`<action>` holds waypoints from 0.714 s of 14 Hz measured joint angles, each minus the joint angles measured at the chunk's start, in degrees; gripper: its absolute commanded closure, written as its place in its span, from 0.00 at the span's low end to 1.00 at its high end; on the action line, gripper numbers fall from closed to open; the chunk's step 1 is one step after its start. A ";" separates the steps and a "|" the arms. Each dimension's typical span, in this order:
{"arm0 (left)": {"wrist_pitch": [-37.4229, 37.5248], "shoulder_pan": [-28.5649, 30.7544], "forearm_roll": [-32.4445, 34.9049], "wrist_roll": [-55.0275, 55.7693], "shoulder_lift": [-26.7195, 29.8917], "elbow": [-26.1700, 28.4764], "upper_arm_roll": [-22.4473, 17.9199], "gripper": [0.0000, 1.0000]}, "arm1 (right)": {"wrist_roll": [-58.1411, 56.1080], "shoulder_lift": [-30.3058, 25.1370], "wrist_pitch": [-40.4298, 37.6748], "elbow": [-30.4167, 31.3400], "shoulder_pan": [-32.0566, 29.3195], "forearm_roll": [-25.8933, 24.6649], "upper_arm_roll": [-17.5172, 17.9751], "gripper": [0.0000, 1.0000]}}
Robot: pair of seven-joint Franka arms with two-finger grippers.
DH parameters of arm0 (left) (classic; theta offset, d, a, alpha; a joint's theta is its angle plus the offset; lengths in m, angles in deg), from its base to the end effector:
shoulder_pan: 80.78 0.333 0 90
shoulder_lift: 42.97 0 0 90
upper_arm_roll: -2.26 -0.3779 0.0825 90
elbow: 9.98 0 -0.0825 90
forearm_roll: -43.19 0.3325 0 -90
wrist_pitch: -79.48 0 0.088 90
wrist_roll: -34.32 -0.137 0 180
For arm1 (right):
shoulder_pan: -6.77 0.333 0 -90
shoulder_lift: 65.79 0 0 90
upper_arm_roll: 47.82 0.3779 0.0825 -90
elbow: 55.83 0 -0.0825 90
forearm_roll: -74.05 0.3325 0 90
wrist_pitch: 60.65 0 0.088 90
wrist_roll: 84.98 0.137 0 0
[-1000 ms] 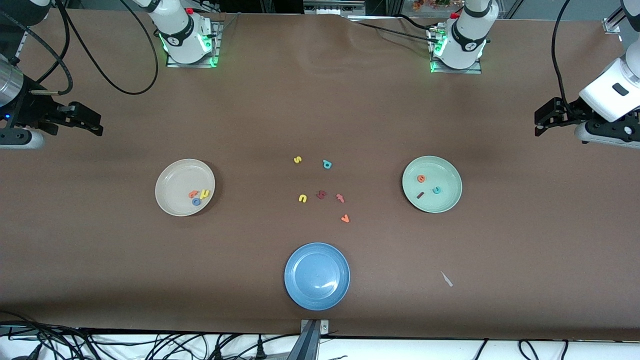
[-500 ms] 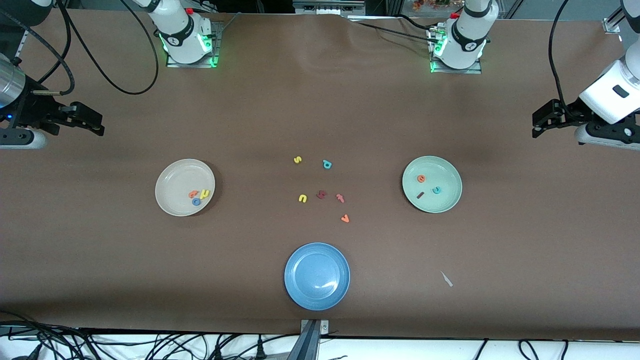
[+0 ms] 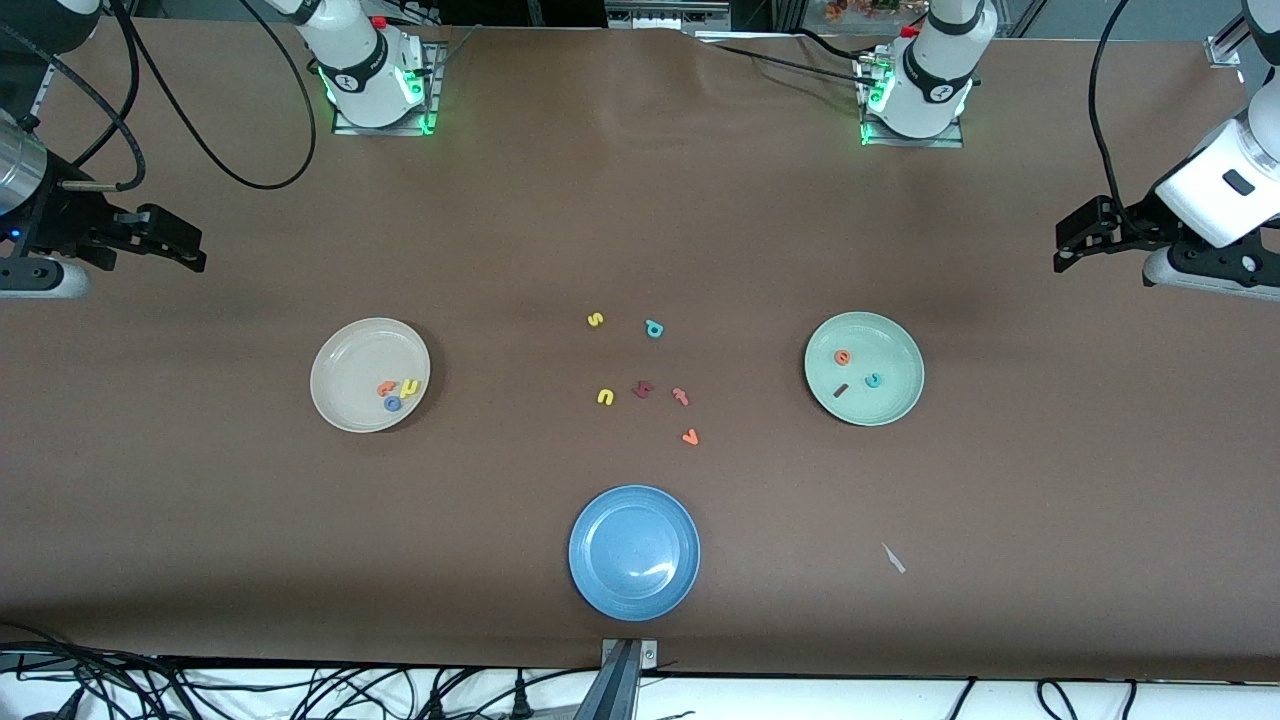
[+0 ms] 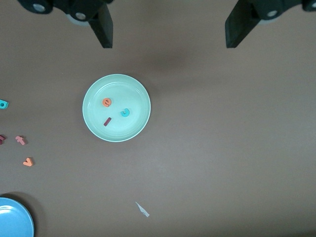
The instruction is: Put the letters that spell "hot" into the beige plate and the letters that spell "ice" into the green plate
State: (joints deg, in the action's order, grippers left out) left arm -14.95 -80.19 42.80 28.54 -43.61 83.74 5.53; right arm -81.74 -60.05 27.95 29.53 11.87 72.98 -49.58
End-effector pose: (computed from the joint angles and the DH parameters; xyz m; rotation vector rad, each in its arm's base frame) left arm 0.5121 -0.0247 0.6301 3.1257 -0.2304 0.0023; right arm 0.5350 0.0296 0.6362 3.1167 0.0028 -0.0659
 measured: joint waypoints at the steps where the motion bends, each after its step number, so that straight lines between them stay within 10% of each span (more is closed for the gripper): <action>1: 0.01 0.00 0.00 0.04 0.00 0.00 0.00 0.00 | 0.00 0.00 0.00 0.01 -0.01 0.00 0.00 0.00; 10: 1.21 0.14 0.05 0.68 -0.02 0.00 -0.07 0.00 | 0.00 0.37 0.00 0.06 -0.34 0.00 -0.13 0.00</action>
State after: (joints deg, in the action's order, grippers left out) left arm -13.74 -80.04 42.85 29.22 -43.63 83.75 5.46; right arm -81.74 -59.68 27.96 29.60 11.53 72.98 -49.71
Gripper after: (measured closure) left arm 0.000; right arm 0.000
